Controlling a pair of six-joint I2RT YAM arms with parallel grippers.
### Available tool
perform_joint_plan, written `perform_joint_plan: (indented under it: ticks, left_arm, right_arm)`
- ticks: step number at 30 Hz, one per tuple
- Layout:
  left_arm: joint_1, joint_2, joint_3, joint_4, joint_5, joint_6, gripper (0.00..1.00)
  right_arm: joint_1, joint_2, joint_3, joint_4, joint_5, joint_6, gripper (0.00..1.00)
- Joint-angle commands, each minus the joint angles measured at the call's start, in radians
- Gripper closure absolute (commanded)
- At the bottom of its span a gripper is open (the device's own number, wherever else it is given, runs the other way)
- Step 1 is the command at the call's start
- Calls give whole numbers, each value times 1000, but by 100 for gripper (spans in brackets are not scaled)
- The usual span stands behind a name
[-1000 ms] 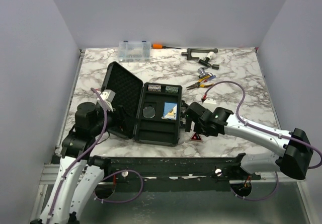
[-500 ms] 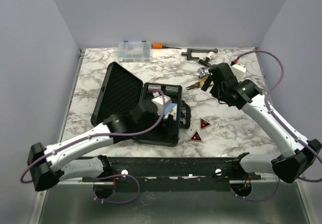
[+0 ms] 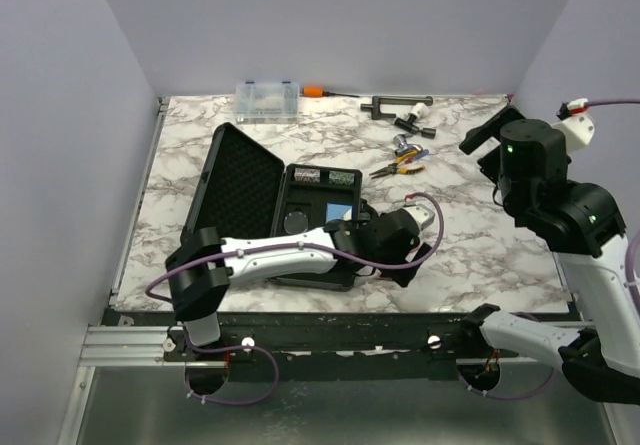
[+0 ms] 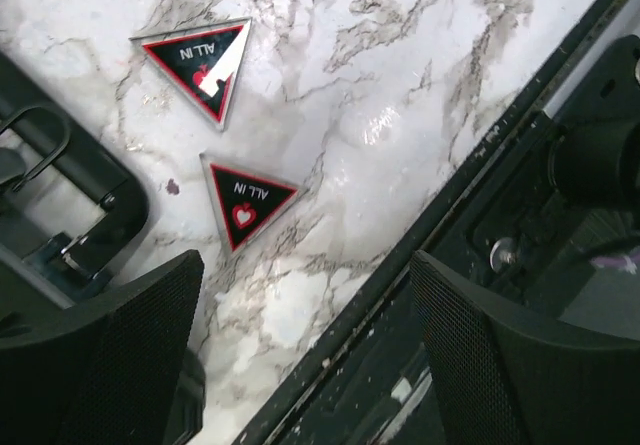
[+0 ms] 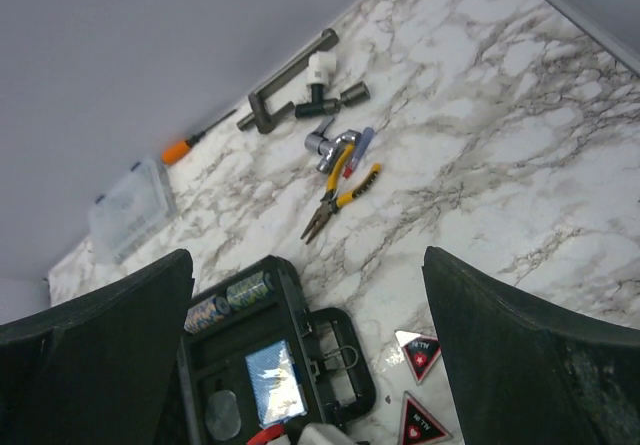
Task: Pack up texas hold em set
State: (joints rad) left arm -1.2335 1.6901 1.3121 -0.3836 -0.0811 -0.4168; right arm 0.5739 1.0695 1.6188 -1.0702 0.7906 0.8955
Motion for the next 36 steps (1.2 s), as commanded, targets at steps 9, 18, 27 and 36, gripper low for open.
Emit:
perform_joint_plan:
  ticks: [9,18,27,36]
  left_arm:
    - [-28,269,186,-120,-70,-87,12]
    - [-29,351,194,-153,-101,-89,13]
    - [-28,402,222,-160,-125,-98,17]
    - [-28,451,276,-197,-166,-126,27]
  right_arm:
    - [-5,-81,26,-25,38,-75,0]
    - [-5,-105,-26,7,-1,-109,0]
    - [-6,-102,-37,15,-36,-116,0]
    - [-6,-106,-46,8,-60,-118,0]
